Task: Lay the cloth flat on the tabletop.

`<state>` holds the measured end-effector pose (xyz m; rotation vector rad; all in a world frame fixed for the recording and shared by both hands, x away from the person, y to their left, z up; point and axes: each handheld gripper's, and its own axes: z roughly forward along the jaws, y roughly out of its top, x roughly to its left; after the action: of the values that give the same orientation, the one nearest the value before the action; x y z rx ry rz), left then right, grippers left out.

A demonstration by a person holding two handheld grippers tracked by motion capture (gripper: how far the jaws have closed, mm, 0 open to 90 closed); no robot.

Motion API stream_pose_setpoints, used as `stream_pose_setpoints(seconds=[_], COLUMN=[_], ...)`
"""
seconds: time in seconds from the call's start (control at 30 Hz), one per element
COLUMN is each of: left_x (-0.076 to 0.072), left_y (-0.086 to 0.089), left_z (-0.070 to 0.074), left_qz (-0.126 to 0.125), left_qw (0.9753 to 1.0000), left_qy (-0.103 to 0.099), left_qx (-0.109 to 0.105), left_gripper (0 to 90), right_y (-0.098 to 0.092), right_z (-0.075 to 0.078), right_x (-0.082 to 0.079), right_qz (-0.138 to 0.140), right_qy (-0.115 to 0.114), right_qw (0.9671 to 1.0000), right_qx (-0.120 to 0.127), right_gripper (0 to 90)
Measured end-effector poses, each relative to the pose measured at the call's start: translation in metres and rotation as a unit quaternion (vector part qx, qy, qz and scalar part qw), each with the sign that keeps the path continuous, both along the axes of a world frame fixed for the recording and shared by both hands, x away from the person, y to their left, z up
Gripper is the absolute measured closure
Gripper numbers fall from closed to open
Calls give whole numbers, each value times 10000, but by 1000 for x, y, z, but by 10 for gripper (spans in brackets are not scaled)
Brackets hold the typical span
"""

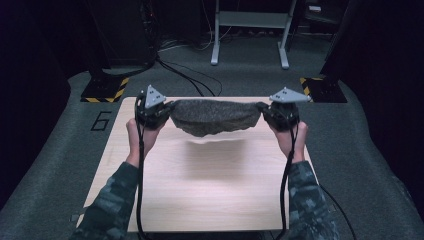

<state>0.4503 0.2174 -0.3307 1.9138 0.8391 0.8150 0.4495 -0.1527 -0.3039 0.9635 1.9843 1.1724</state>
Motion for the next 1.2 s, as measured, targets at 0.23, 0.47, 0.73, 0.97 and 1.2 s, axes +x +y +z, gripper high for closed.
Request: stream_pose_setpoints(seconds=[0.23,0.47,0.73,0.97,1.2], left_x=[-47,-81,-107,-111,-83], left_y=[-6,-7,4,19,8], left_z=[-102,-162,-162,-143,-145], left_qz=[-355,-526,-796,-710,-755], left_qw=[9961,9876,9822,9825,9786], left_qy=[792,1481,1651,1619,1851], left_qx=[138,30,-411,-586,-485], left_gripper=[874,825,657,407,242], right_y=[-4,-13,-30,-41,-24], right_z=[-101,-170,-178,-165,-166], right_x=[-50,-88,-113,-117,-94], right_qz=[279,302,296,273,276], right_qy=[795,1604,1867,1759,1834], right_qw=[9962,9864,9820,9839,9825], right_qx=[-239,-213,8,165,154], right_gripper=[874,862,750,633,334])
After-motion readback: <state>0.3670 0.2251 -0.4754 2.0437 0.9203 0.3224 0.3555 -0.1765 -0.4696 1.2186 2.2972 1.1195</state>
